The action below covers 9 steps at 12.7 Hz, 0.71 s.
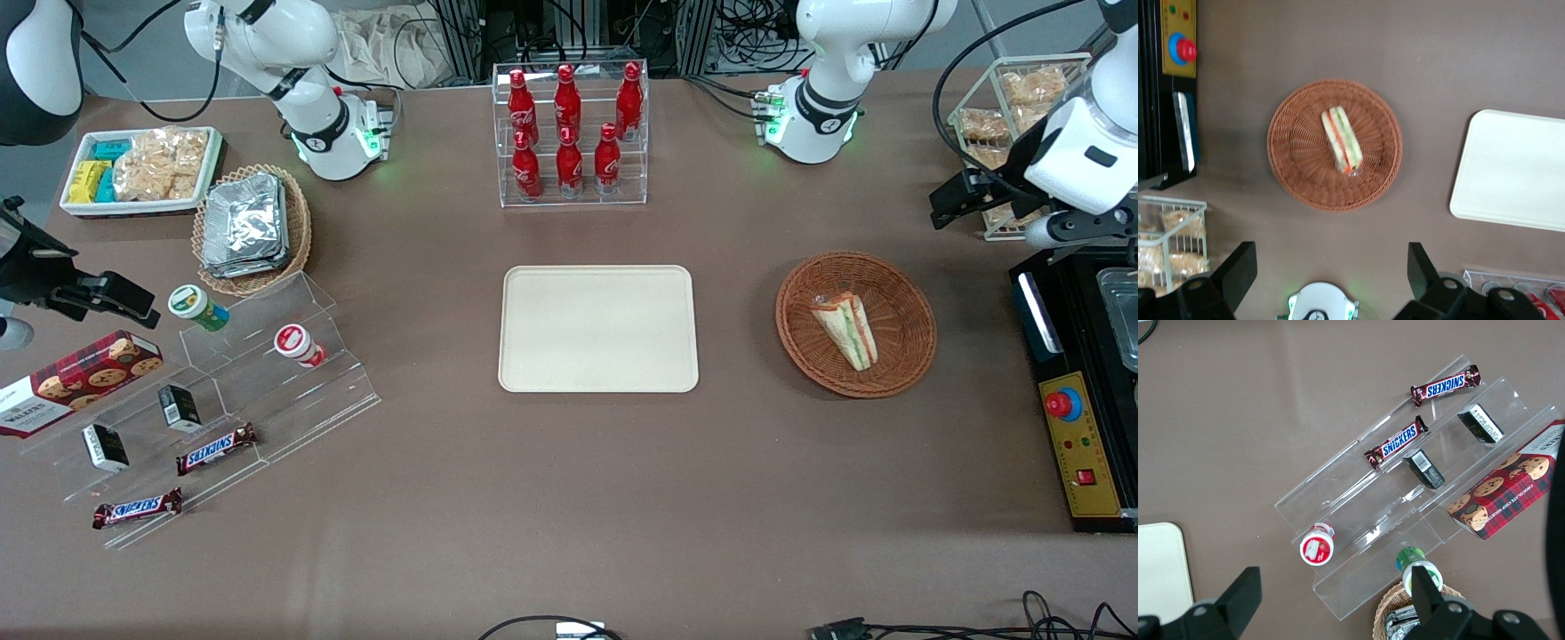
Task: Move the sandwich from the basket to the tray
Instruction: 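Move the left gripper toward the wicker basket holding the sandwich, then lower the open left gripper around the wrapped sandwich and close it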
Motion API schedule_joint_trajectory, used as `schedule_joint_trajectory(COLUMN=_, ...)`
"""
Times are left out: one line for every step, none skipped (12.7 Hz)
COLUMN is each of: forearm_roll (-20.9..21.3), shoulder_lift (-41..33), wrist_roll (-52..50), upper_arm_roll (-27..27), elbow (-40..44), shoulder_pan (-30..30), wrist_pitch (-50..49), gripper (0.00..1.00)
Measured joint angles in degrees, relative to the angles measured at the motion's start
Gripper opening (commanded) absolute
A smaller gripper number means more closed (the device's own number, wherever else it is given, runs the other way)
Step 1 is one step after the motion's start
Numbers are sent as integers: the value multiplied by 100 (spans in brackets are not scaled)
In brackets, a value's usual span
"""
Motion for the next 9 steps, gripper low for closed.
schedule_joint_trajectory(forearm_roll=0, shoulder_lift=10, wrist_roll=0, upper_arm_roll=15, elbow=-11, shoulder_pan=27, wrist_pitch=-63, gripper=100)
schedule_joint_trajectory(forearm_roll=1, shoulder_lift=5, wrist_roll=0, upper_arm_roll=36, elbow=-76, shoulder_pan=36, wrist_pitch=-86, gripper=100)
schedule_joint_trajectory(forearm_roll=7, shoulder_lift=-20, wrist_roll=-18, upper_arm_roll=78, elbow=-223, shoulder_pan=39, wrist_pitch=-53, gripper=100)
schedule_joint_trajectory(forearm_roll=8, shoulder_lift=-73, wrist_roll=-29, upper_arm_roll=163, elbow=-494, shoulder_pan=65, wrist_pitch=105, gripper=100)
schedule_joint_trajectory(forearm_roll=8, shoulder_lift=-148, wrist_roll=-30, upper_arm_roll=248, elbow=-903, shoulder_pan=137, wrist_pitch=423, gripper=100)
schedule_joint_trajectory(forearm_roll=-4, shoulder_lift=-217, wrist_roll=-39, upper_arm_roll=299, elbow=-1382, shoulder_pan=248, wrist_pitch=809, gripper=100)
schedule_joint_trajectory(forearm_roll=-61, shoulder_lift=-268, wrist_roll=-136, upper_arm_roll=332, elbow=-1869, shoulder_pan=340, wrist_pitch=1207, gripper=100)
schedule_joint_trajectory(forearm_roll=-130, shoulder_lift=-289, wrist_roll=-378, upper_arm_roll=338, elbow=-2307, shoulder_pan=377, wrist_pitch=1604, gripper=100)
schedule_joint_trajectory(forearm_roll=-171, shoulder_lift=-297, wrist_roll=-646, upper_arm_roll=318, elbow=-2691, shoulder_pan=363, wrist_pitch=2004, gripper=100)
